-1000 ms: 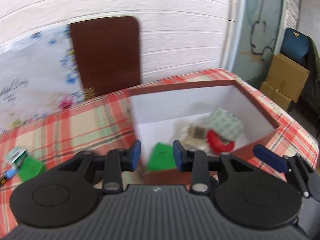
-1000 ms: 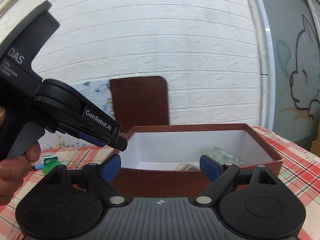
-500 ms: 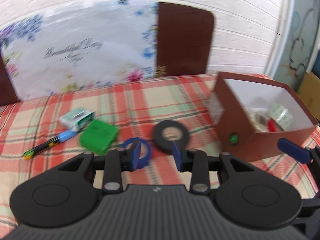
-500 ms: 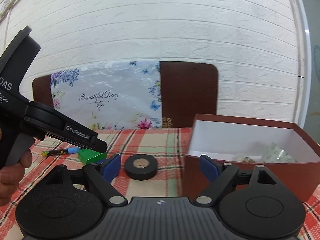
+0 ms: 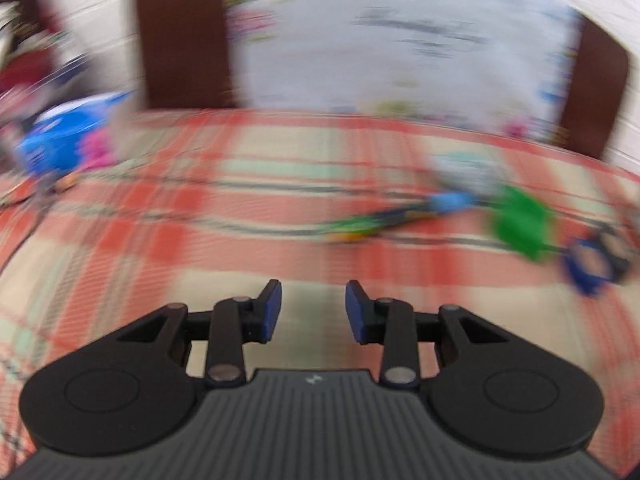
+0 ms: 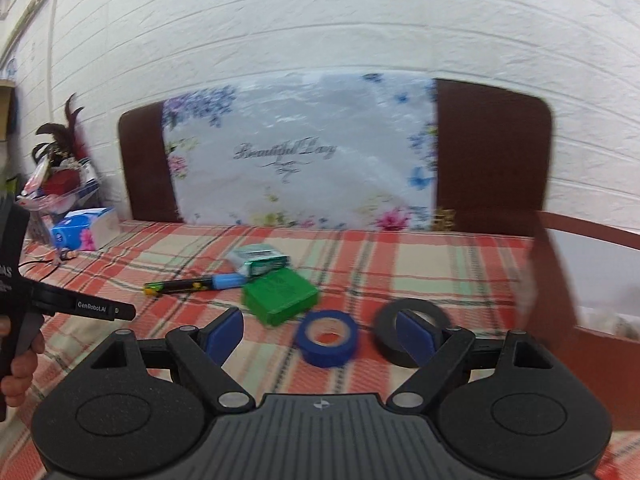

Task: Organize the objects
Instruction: 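Move the right gripper back over the table toward the yellow-black marker, then grasp the yellow-black marker with the right gripper, then carry the marker into the brown box and open the right gripper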

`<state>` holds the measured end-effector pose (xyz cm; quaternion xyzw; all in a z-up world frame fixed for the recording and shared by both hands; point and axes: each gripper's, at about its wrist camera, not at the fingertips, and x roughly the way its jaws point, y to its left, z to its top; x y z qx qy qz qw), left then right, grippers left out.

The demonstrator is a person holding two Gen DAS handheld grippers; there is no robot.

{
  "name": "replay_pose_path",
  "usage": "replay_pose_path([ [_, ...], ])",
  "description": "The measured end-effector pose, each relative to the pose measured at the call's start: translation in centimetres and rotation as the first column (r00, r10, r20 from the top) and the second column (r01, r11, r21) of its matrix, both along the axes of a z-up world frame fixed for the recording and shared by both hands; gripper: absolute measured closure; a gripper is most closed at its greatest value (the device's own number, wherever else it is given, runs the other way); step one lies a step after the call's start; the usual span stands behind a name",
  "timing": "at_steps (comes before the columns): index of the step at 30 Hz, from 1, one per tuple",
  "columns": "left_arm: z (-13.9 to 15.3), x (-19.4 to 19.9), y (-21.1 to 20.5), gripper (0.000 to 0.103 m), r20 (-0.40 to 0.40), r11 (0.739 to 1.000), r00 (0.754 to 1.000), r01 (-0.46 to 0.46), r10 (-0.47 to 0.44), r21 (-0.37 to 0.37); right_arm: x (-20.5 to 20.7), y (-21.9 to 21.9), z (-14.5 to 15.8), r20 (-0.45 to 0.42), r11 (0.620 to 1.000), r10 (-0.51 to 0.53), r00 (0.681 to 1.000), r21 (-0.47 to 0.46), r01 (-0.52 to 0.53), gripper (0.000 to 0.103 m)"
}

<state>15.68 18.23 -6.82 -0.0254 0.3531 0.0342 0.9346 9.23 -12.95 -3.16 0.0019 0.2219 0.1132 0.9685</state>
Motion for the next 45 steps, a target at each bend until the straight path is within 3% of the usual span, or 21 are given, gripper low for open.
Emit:
replay_pose_path([
  [1,-0.8,0.0,1.6,0.066,0.016,0.999,0.999,-0.042,0.042,-0.007,0.9,0.9,-0.2,-0.01,1.0,0.026,1.0,-0.005,-0.026,0.021],
  [2,-1.3,-0.6,2.7,0.066,0.088,0.999,0.995,-0.051,0.052,-0.012,1.8,2.0,-0.4,-0.023,0.999,0.046,0.999,-0.014,-0.047,0.021],
  [4,-2.2,-1.8,3.6,0.063,0.181,0.999,0.983,-0.033,0.037,-0.024,3.7,4.1,-0.8,-0.056,0.995,0.094,0.994,-0.012,-0.094,0.021],
  [7,-2.0,-1.9,3.7,0.06,0.2,0.998,0.979,-0.028,0.04,-0.06,6.3,7.4,-1.8,-0.107,0.983,0.181,0.978,0.006,-0.181,0.024],
  [9,-1.7,-2.1,4.2,0.06,0.21,0.995,0.977,-0.025,0.046,-0.101,7.5,10.2,-2.4,-0.106,0.967,0.242,0.964,-0.049,-0.248,0.027],
  [11,-1.9,-2.1,5.2,0.06,0.218,0.986,0.974,-0.02,0.056,-0.163,8.5,13.0,-3.0,-0.078,0.926,0.321,0.944,-0.182,-0.33,0.027],
  [13,-2.1,-2.0,5.8,0.06,0.225,0.978,0.972,-0.018,0.066,-0.206,9.6,15.1,-3.6,-0.076,0.859,0.406,0.911,-0.306,-0.409,0.029],
  [17,-2.5,-1.6,6.8,0.06,0.235,0.956,0.967,-0.027,0.099,-0.292,13.4,17.1,-4.8,-0.174,0.762,0.494,0.852,-0.385,-0.521,0.025],
  [19,-2.6,-1.6,7.0,0.06,0.238,0.951,0.966,-0.027,0.105,-0.309,15.0,16.8,-4.8,-0.182,0.771,0.514,0.838,-0.329,-0.545,0.029],
  [20,-2.6,-1.6,7.0,0.06,0.238,0.95,0.966,-0.026,0.105,-0.311,15.7,16.6,-4.7,-0.213,0.781,0.521,0.827,-0.271,-0.562,0.046],
  [21,-2.6,-1.5,7.0,0.06,0.238,0.949,0.965,-0.026,0.105,-0.314,15.8,16.4,-4.6,-0.231,0.792,0.528,0.817,-0.214,-0.572,0.057],
  [23,-2.7,-1.5,7.1,0.06,0.238,0.946,0.965,-0.026,0.108,-0.322,14.5,16.7,-4.5,-0.233,0.797,0.522,0.82,-0.21,-0.567,0.082],
  [24,-2.7,-1.4,7.2,0.06,0.238,0.946,0.965,-0.026,0.109,-0.324,13.6,16.7,-4.5,-0.234,0.795,0.52,0.821,-0.217,-0.566,0.087],
  [28,-2.7,-1.4,7.3,0.06,0.237,0.944,0.965,-0.026,0.109,-0.328,8.8,14.7,-4.6,-0.243,0.809,0.502,0.83,-0.208,-0.55,0.088],
  [31,-2.7,-1.3,7.4,0.06,0.234,0.945,0.966,-0.026,0.107,-0.326,4.6,11.0,-4.5,-0.265,0.855,0.442,0.857,-0.165,-0.492,0.088],
  [35,-2.6,-1.1,6.7,0.06,0.226,0.961,0.97,-0.029,0.094,-0.273,-0.9,2.4,-4.4,-0.25,0.96,0.21,0.945,-0.131,-0.247,0.089],
  [37,-2.5,-1.0,6.0,0.06,0.216,0.975,0.973,-0.035,0.084,-0.222,-3.0,-2.4,-4.4,-0.258,0.993,0.05,0.965,-0.086,-0.075,0.088],
  [39,-2.2,-0.9,4.5,0.059,0.191,0.992,0.979,-0.046,0.068,-0.115,-5.2,-5.8,-4.5,-0.241,0.995,-0.073,0.968,-0.08,0.055,0.085],
  [41,-1.6,-0.9,1.4,0.056,0.129,0.997,0.99,-0.058,0.05,0.06,-7.0,-8.1,-4.5,-0.237,0.993,-0.121,0.964,-0.012,0.121,0.066],
  [42,-1.1,-1.2,-0.3,0.056,0.095,0.996,0.995,-0.03,0.022,0.087,-8.0,-9.0,-4.5,-0.223,0.991,-0.119,0.967,0.036,0.13,0.064],
  [45,1.1,-3.3,-6.3,0.056,0.043,0.995,0.994,0.1,-0.101,0.022,-9.9,-9.9,-4.8,-0.198,0.99,-0.118,0.973,0.059,0.132,0.062],
])
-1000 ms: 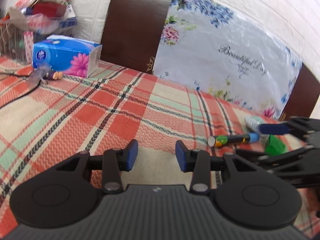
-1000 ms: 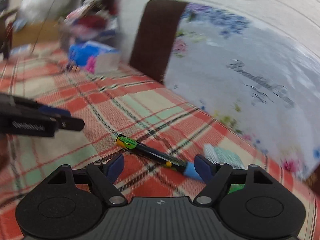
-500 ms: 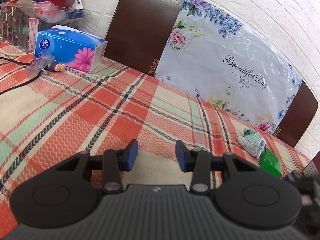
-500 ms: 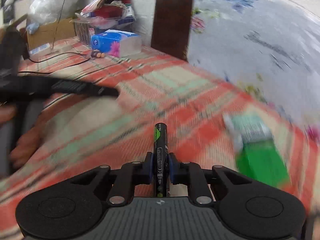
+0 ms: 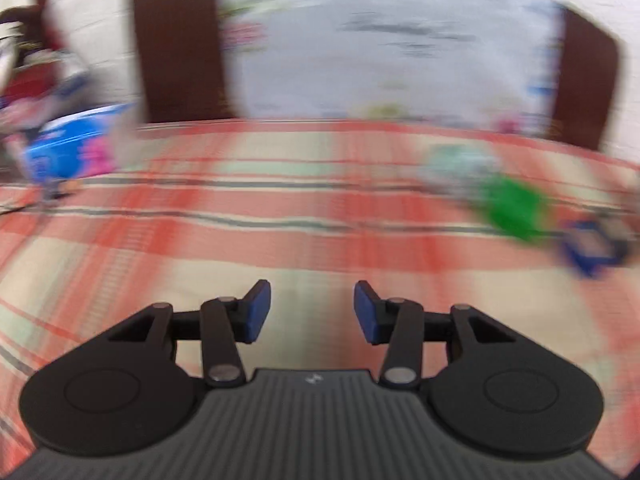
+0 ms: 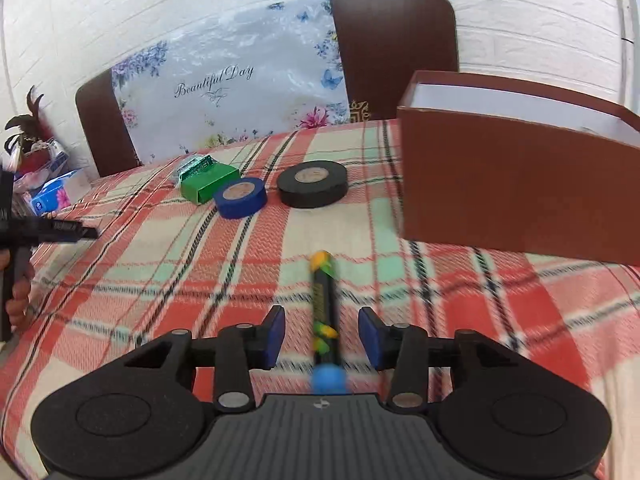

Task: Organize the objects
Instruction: 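Carry the marker into the brown box and open the right gripper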

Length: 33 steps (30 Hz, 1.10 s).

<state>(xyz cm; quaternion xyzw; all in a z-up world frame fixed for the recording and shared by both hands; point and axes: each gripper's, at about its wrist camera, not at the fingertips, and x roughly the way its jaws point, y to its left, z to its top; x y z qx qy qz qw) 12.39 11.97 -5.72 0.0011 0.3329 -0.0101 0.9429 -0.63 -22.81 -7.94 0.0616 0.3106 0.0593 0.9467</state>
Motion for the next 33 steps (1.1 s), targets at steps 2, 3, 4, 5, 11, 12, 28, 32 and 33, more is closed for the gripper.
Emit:
replay_pose_path([
  [2,1.6,-1.6,-4.9,0.054,-0.018,0.993,0.993,0.12,-0.12,-0.024,-0.7,-0.4,-0.4,0.008,1.0,0.007,1.0,-0.005,-0.007,0.062],
  [3,2.3,-2.3,-7.2,0.054,-0.031,0.983,0.983,0.178,-0.179,-0.045,-0.9,-0.5,-0.6,0.007,1.0,0.007,1.0,-0.003,-0.007,0.062],
  [4,2.8,-2.8,-9.4,0.054,-0.057,0.972,0.972,0.223,-0.227,-0.076,-1.0,-0.7,-0.8,0.006,1.0,0.006,1.0,0.002,-0.006,0.062],
  [5,3.2,-3.1,-11.3,0.054,-0.091,0.96,0.959,0.259,-0.269,-0.11,-1.0,-1.0,-0.7,0.01,1.0,0.013,1.0,0.008,-0.013,0.062],
  [11,2.3,-4.1,-19.8,0.055,-0.296,0.906,0.866,0.332,-0.403,-0.262,-1.8,-1.3,-0.8,0.042,0.998,0.061,0.997,-0.03,-0.06,0.063],
  [12,2.0,-4.1,-20.9,0.055,-0.319,0.905,0.856,0.334,-0.408,-0.262,-1.8,-1.4,-0.9,0.044,0.997,0.071,0.997,-0.035,-0.069,0.063],
  [28,8.1,-7.1,-27.2,0.078,-0.089,0.881,0.887,0.43,-0.453,-0.196,-2.9,-3.9,3.2,0.358,0.997,0.048,0.932,-0.067,-0.026,0.083],
  [32,10.8,-4.3,-30.8,0.078,-0.012,0.857,0.869,0.486,-0.495,-0.171,0.2,-7.0,5.7,0.425,0.997,-0.007,0.905,-0.071,0.041,0.085],
  [33,10.9,-3.4,-31.6,0.078,-0.008,0.854,0.867,0.489,-0.498,-0.176,1.3,-7.8,6.1,0.426,0.996,-0.018,0.905,-0.067,0.052,0.085],
])
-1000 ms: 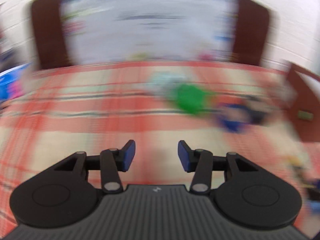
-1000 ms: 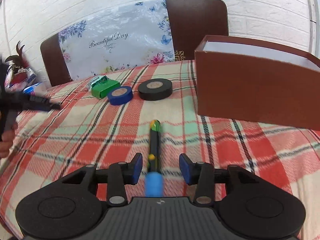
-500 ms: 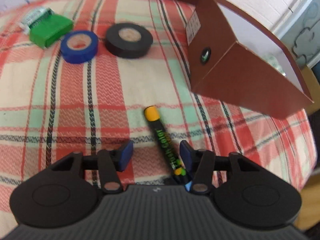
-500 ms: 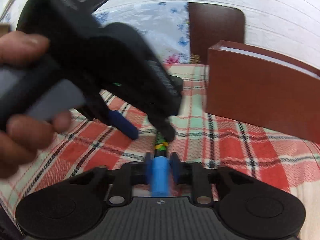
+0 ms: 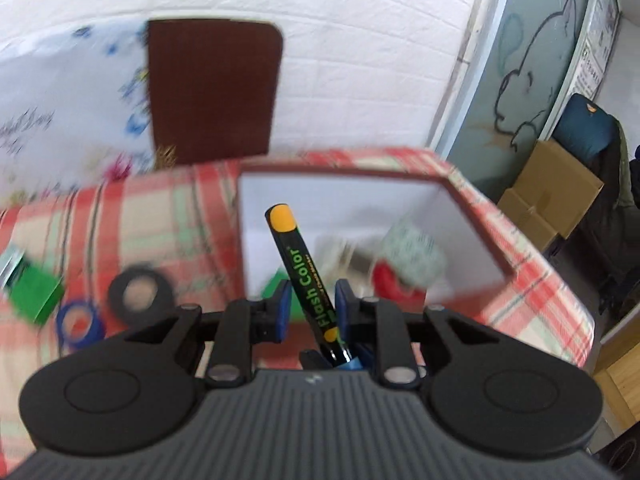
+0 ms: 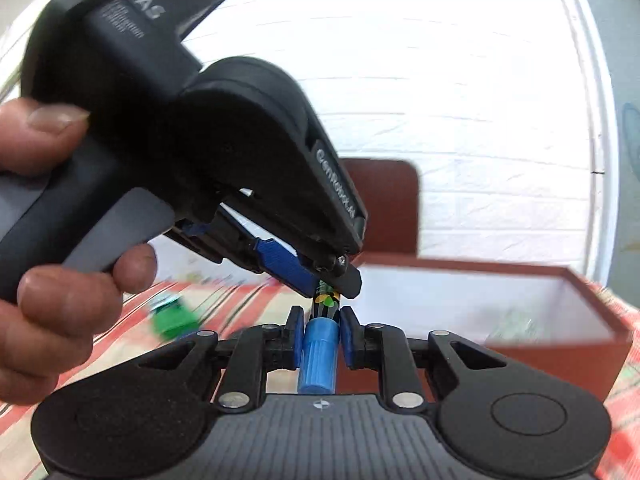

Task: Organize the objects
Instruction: 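Carry the marker into the brown box and open the right gripper, then grasp the blue tape roll on the table with the right gripper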

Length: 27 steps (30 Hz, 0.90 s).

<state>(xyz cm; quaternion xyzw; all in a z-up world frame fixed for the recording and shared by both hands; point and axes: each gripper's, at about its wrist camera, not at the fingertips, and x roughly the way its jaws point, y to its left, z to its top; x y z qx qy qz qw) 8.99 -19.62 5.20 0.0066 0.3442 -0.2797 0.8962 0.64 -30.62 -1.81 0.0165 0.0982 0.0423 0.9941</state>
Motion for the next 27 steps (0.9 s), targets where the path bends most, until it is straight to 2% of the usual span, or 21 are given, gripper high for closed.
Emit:
replay_pose_path([
  [6,-0.3,5.1,-3.5,0.078,-0.013,0.999,0.999,0.032,-0.032,-0.001,6.1,-4.0,0.5,-0.038,0.998,-0.055,0.998,0.018,0.055,0.085],
  [9,-2.0,7.0,-4.7,0.08,-0.064,0.999,0.997,0.052,-0.051,0.01,9.2,-5.3,-0.8,-0.113,0.997,-0.071,0.991,0.014,0.073,0.082],
  [11,-3.5,7.7,-5.1,0.08,-0.093,0.998,0.995,0.043,-0.038,0.051,10.4,-6.0,-1.7,-0.15,0.995,-0.098,0.984,0.015,0.101,0.065],
  [13,-4.4,7.7,-4.7,0.077,-0.111,0.997,0.993,0.055,-0.048,0.059,10.6,-6.4,-2.2,-0.154,0.993,-0.113,0.982,0.029,0.119,0.065],
  [15,-4.4,7.4,-3.7,0.077,-0.098,0.997,0.993,0.067,-0.064,0.036,10.3,-6.7,-2.4,-0.155,0.991,-0.115,0.981,0.047,0.124,0.063],
  [19,-3.1,6.0,-1.4,0.077,-0.051,0.998,0.997,0.06,-0.059,0.021,9.3,-5.8,-2.4,-0.135,0.987,-0.152,0.979,0.038,0.159,0.062],
  [22,-2.2,4.7,0.5,0.077,-0.02,0.998,0.998,0.055,-0.055,-0.008,7.8,-5.1,-2.0,-0.105,0.983,-0.161,0.981,0.072,0.169,0.062],
  [27,-2.1,2.8,4.4,0.078,-0.033,0.999,0.999,0.019,-0.02,-0.037,5.1,-2.3,-1.9,-0.057,0.982,-0.176,0.983,0.062,0.179,0.062],
])
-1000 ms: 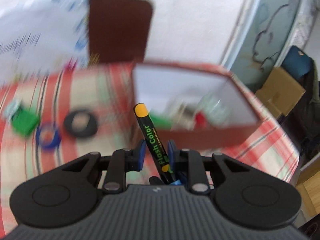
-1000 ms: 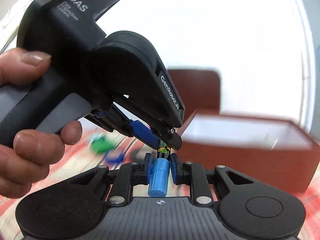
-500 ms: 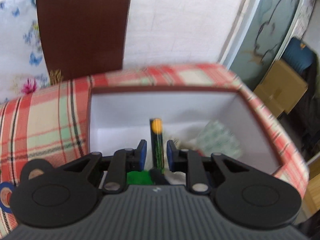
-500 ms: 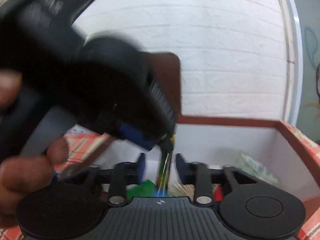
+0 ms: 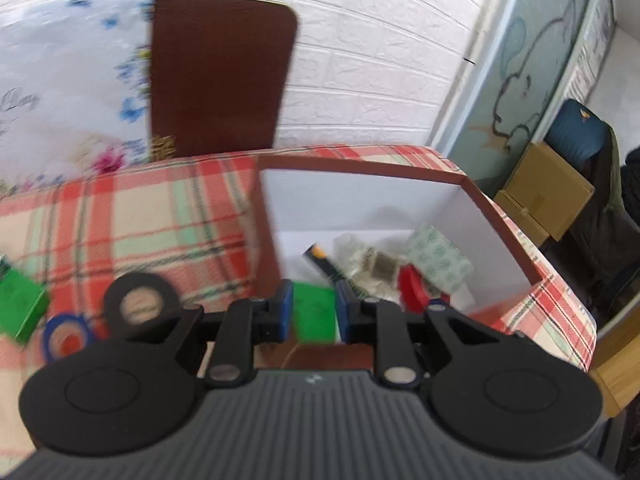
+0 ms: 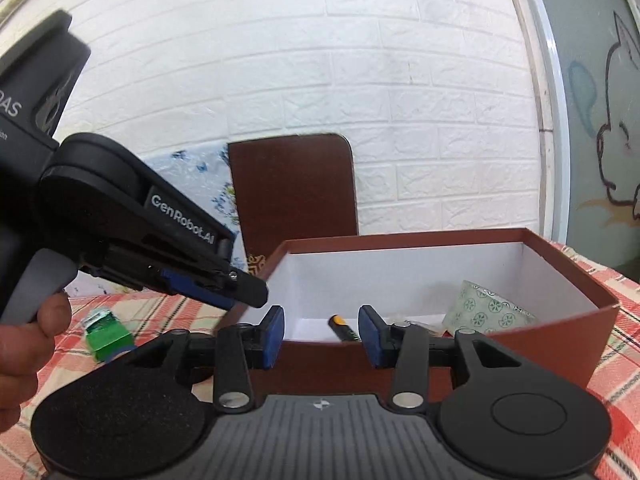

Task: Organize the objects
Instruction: 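Grasp the blue tape roll on the table with the right gripper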

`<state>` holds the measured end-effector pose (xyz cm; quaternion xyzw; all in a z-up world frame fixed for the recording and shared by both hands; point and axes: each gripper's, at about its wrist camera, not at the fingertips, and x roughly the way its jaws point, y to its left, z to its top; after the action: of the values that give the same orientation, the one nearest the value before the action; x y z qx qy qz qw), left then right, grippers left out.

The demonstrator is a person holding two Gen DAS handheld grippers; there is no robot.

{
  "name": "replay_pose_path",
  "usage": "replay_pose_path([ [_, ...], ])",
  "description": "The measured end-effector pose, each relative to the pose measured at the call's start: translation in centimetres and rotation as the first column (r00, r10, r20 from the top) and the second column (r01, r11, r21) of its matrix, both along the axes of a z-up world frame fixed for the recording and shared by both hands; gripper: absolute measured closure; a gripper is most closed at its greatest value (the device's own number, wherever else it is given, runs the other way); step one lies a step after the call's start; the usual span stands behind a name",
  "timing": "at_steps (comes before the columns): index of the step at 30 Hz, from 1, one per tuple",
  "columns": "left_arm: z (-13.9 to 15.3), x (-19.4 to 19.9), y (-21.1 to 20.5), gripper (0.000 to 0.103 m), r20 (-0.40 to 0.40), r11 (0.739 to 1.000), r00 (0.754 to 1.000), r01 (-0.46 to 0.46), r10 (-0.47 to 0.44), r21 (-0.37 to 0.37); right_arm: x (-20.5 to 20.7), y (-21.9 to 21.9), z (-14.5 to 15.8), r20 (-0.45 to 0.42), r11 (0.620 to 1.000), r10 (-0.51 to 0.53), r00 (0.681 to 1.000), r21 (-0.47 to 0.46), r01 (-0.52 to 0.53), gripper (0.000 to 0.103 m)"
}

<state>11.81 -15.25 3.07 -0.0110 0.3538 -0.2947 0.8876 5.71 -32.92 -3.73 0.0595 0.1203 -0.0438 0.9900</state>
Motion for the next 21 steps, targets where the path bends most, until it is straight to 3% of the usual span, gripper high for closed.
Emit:
replay_pose_path([
  [4,-1.2,-0.9,4.0,0.077,-0.005,0.999,0.999,-0.045,0.045,0.006,-0.8,1.0,-0.6,-0.018,0.999,0.051,0.999,0.003,-0.051,0.062],
  [8,-4.9,-0.3,9.0,0.077,-0.077,0.988,0.985,-0.149,0.152,0.052,-2.0,6.3,-1.4,-0.109,0.99,0.144,0.983,0.012,-0.144,0.062],
  [13,-9.5,0.8,15.5,0.078,-0.072,0.935,0.942,-0.311,0.326,0.168,0.3,11.1,-3.6,-0.216,0.966,0.256,0.942,0.021,-0.258,0.062],
  [17,-10.4,1.3,19.2,0.078,0.052,0.887,0.908,-0.417,0.415,0.201,1.6,14.2,-4.9,-0.289,0.949,0.306,0.907,0.011,-0.316,0.061],
  [21,-12.3,1.3,20.6,0.073,0.253,0.865,0.885,-0.447,0.391,0.226,4.5,16.5,-5.1,-0.312,0.934,0.338,0.888,-0.01,-0.358,0.052],
])
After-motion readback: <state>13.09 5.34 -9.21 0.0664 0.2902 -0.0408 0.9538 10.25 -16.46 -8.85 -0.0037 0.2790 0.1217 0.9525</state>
